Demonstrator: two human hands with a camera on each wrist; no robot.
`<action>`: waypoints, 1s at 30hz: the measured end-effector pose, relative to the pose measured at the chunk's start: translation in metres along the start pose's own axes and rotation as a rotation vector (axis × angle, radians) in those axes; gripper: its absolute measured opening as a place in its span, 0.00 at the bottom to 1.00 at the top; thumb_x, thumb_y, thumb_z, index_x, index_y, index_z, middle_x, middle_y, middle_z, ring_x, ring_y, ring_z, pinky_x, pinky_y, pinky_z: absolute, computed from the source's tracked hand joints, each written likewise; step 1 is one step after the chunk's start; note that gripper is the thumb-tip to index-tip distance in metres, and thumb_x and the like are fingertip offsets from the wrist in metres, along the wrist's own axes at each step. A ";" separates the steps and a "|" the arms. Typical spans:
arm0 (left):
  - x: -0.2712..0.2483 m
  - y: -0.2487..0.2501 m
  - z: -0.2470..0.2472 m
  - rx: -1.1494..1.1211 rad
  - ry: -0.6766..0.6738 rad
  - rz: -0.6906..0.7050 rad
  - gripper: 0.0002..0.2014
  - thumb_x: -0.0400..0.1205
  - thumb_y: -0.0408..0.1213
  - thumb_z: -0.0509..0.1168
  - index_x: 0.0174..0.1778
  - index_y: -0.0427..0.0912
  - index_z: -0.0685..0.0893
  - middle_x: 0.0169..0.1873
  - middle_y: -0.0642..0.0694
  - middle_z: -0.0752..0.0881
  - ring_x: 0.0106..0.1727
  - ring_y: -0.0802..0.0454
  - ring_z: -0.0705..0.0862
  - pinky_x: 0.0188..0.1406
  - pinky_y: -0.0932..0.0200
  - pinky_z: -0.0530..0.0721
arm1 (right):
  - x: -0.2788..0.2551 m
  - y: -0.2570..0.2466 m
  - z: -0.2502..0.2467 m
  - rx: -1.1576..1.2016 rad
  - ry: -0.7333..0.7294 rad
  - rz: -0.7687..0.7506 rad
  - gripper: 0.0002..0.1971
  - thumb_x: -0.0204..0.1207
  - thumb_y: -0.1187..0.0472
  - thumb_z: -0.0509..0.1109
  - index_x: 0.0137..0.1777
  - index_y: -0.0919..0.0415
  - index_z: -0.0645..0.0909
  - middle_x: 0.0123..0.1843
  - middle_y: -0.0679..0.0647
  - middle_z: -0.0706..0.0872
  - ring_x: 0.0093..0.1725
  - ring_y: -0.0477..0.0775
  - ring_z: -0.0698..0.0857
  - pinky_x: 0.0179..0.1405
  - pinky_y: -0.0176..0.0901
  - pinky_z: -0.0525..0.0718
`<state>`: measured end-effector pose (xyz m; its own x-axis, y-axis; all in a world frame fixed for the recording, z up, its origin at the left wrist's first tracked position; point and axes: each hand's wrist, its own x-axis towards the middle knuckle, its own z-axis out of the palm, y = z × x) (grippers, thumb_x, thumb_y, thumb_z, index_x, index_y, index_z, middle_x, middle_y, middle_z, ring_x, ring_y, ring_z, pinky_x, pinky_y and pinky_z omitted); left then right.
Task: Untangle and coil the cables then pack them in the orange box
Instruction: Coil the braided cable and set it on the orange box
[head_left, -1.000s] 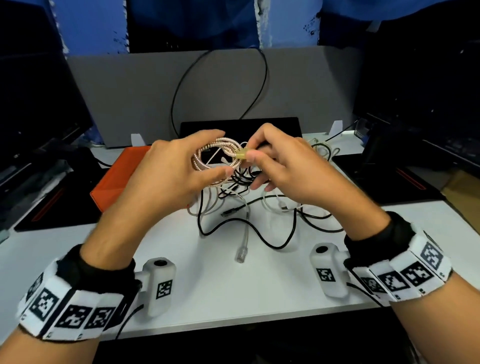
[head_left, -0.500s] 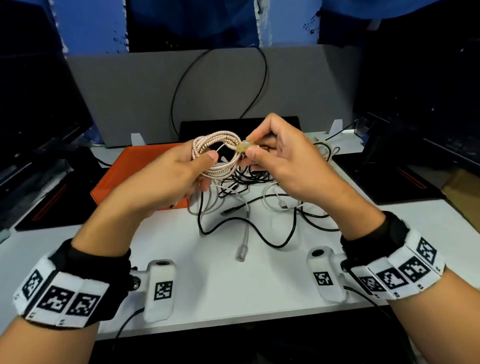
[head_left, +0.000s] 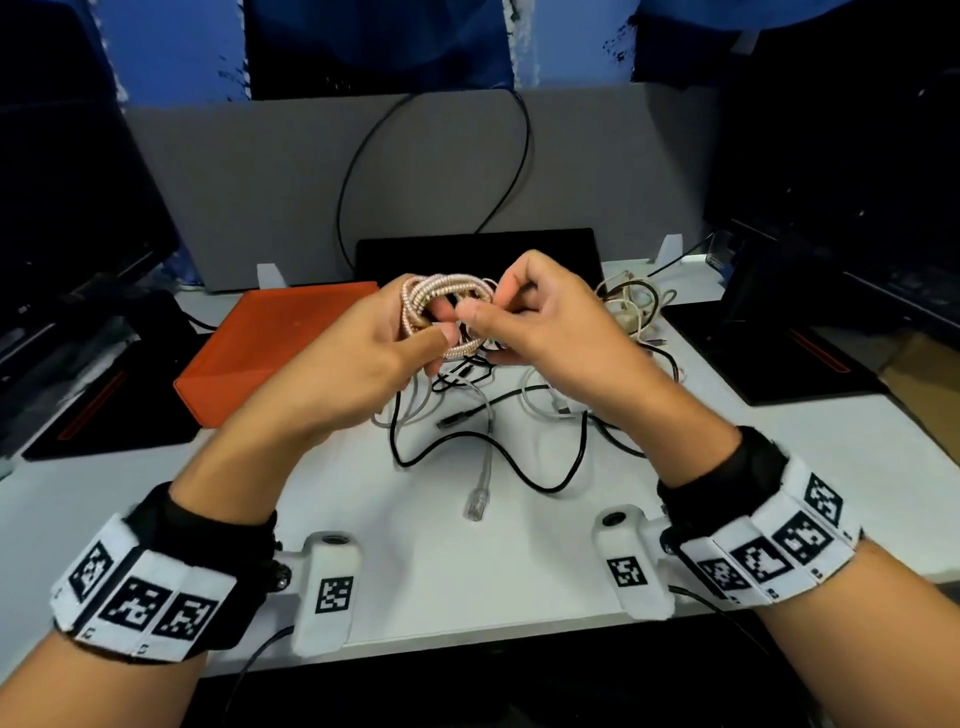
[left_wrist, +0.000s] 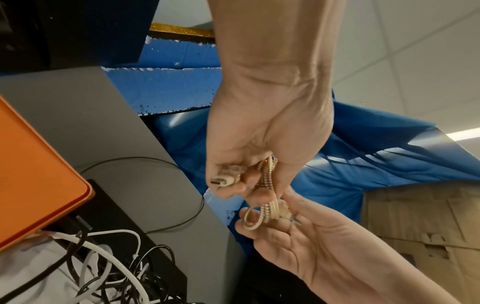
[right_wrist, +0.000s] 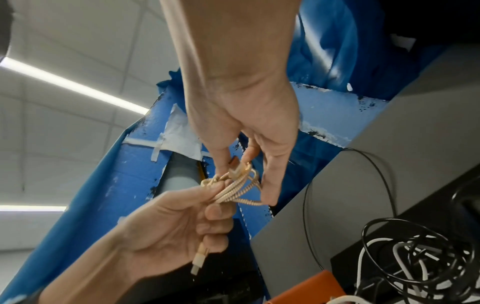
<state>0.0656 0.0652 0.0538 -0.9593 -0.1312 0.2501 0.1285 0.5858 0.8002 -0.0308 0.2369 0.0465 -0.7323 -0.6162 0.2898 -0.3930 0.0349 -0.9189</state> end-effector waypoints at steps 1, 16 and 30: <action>0.001 0.000 0.003 0.024 0.000 0.011 0.06 0.88 0.39 0.66 0.59 0.45 0.81 0.32 0.55 0.82 0.34 0.54 0.78 0.36 0.43 0.80 | 0.000 0.002 0.002 -0.051 0.017 0.000 0.22 0.68 0.38 0.80 0.48 0.51 0.75 0.50 0.64 0.91 0.52 0.70 0.91 0.52 0.75 0.90; 0.002 -0.004 0.001 -0.190 0.052 0.065 0.08 0.85 0.35 0.71 0.59 0.42 0.82 0.39 0.48 0.82 0.37 0.44 0.75 0.33 0.32 0.76 | 0.003 -0.003 -0.006 -0.070 -0.127 0.062 0.11 0.87 0.60 0.66 0.63 0.63 0.85 0.58 0.64 0.91 0.57 0.58 0.92 0.60 0.55 0.92; 0.007 -0.018 -0.012 -0.345 -0.018 0.008 0.09 0.82 0.49 0.72 0.49 0.48 0.84 0.32 0.48 0.76 0.31 0.54 0.73 0.35 0.49 0.68 | 0.000 -0.006 -0.005 0.341 -0.182 0.048 0.11 0.89 0.65 0.66 0.66 0.69 0.84 0.51 0.62 0.94 0.52 0.55 0.95 0.53 0.40 0.92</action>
<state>0.0593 0.0440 0.0484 -0.9616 -0.1120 0.2505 0.2111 0.2810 0.9362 -0.0311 0.2403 0.0535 -0.6230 -0.7506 0.2203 -0.1308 -0.1777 -0.9754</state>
